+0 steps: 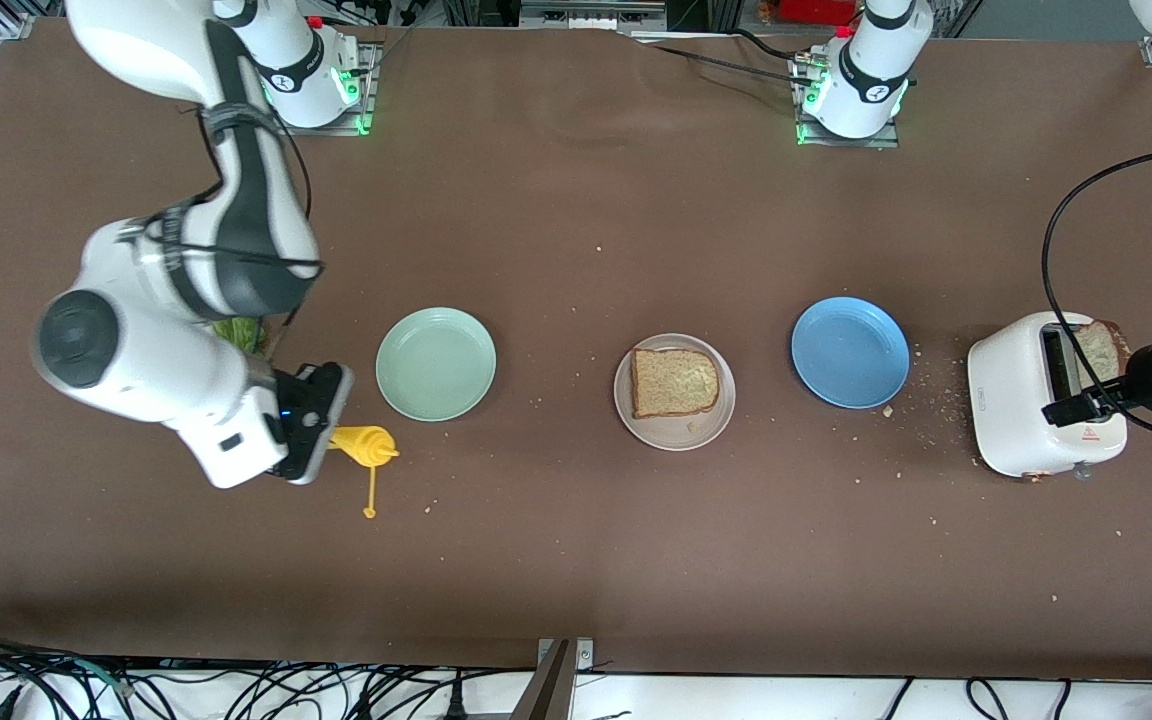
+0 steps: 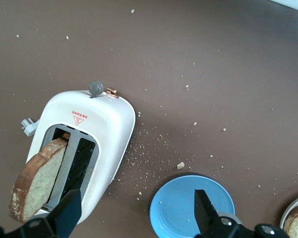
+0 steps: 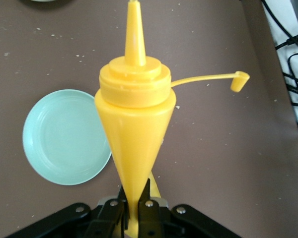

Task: Make sandwich in beige plate with both arms
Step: 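Carry the mustard bottle with the right gripper back beside the lettuce, then lower the mustard bottle onto the table with the right gripper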

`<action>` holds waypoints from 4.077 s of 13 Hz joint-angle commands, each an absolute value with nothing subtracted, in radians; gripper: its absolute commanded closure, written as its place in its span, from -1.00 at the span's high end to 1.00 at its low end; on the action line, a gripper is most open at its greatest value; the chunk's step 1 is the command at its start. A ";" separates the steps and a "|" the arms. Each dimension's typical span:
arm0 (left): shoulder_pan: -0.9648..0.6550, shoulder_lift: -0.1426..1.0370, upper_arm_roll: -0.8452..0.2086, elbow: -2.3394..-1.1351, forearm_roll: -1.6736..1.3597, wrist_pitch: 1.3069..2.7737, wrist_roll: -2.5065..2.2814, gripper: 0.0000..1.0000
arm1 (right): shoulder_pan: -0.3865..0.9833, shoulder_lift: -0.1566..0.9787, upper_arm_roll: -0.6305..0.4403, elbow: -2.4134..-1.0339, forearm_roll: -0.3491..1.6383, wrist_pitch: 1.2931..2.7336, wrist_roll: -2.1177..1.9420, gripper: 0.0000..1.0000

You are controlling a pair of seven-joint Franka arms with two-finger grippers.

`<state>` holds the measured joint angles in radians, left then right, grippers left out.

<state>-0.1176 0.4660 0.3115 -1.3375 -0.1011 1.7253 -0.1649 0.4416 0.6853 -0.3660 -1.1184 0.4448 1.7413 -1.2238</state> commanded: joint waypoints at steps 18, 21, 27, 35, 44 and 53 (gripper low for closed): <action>-0.124 0.459 0.310 -1.342 -0.063 1.720 -0.173 1.00 | 0.272 0.526 -0.442 -2.008 1.207 1.790 -2.440 -1.00; -0.124 0.459 0.310 -1.342 -0.063 1.721 -0.173 1.00 | 0.244 0.531 -0.453 -2.034 1.227 1.772 -2.557 -1.00; -0.124 0.459 0.310 -1.342 -0.063 1.721 -0.173 1.00 | 0.178 0.615 -0.451 -2.034 1.288 1.675 -2.612 -1.00; -0.124 0.459 0.310 -1.342 -0.063 1.721 -0.173 1.00 | 0.178 0.649 -0.446 -2.026 1.327 1.666 -2.612 -0.65; -0.126 0.459 0.310 -1.344 -0.063 1.721 -0.175 1.00 | 0.166 0.663 -0.449 -2.010 1.328 1.660 -2.600 0.29; -0.126 0.459 0.310 -1.344 -0.063 1.720 -0.175 1.00 | 0.121 0.663 -0.518 -1.906 1.172 1.661 -2.367 0.95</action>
